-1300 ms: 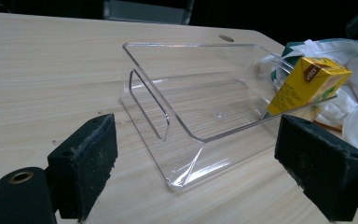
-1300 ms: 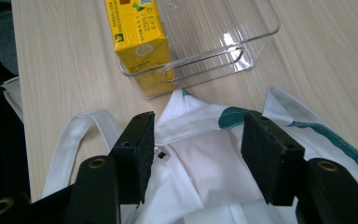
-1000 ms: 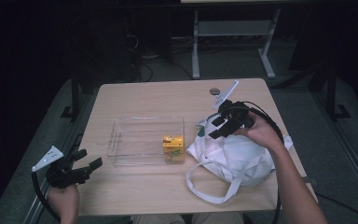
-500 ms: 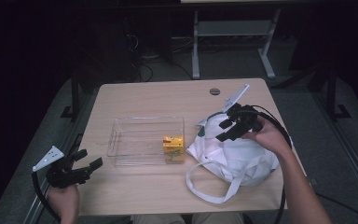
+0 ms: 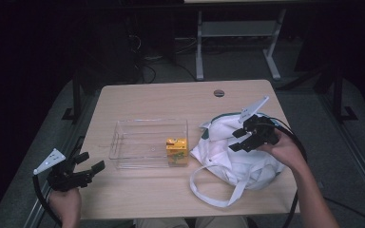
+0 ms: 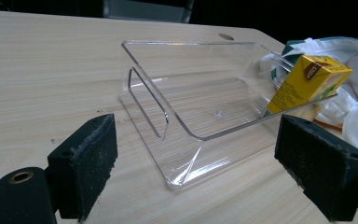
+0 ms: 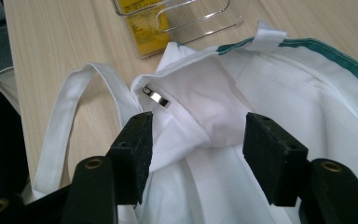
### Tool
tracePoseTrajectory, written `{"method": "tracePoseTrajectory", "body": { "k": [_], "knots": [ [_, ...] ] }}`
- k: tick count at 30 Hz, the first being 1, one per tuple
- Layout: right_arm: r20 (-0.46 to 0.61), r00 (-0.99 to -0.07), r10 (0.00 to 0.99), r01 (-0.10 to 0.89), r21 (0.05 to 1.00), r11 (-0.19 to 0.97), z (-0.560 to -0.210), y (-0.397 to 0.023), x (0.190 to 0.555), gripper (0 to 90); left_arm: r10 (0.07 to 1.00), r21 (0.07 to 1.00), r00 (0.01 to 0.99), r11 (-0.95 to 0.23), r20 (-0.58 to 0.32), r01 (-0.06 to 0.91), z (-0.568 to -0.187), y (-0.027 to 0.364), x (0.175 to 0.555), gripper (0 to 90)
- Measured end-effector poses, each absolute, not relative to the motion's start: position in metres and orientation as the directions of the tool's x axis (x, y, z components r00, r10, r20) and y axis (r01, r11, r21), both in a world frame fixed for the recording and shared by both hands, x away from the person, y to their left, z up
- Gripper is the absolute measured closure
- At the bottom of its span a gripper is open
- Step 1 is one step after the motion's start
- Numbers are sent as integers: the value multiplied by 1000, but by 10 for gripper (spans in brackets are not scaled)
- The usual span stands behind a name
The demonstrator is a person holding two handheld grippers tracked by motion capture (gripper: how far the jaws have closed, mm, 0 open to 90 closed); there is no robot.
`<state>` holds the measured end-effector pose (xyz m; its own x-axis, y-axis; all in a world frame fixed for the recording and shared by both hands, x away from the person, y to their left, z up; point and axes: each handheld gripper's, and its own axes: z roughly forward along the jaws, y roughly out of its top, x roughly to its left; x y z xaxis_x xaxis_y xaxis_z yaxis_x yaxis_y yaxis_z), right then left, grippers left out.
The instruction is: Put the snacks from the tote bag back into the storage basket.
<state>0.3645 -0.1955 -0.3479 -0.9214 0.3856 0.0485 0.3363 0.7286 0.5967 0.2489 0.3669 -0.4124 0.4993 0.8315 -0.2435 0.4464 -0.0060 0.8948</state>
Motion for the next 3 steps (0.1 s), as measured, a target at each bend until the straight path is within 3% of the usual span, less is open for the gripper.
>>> {"method": "tracePoseTrajectory", "body": {
  "k": [3],
  "knots": [
    [46,-910,412,350,617,705,-351,-205,356,384,832,895,499,-5,-243,446,-412,367,249,125]
  ]
}}
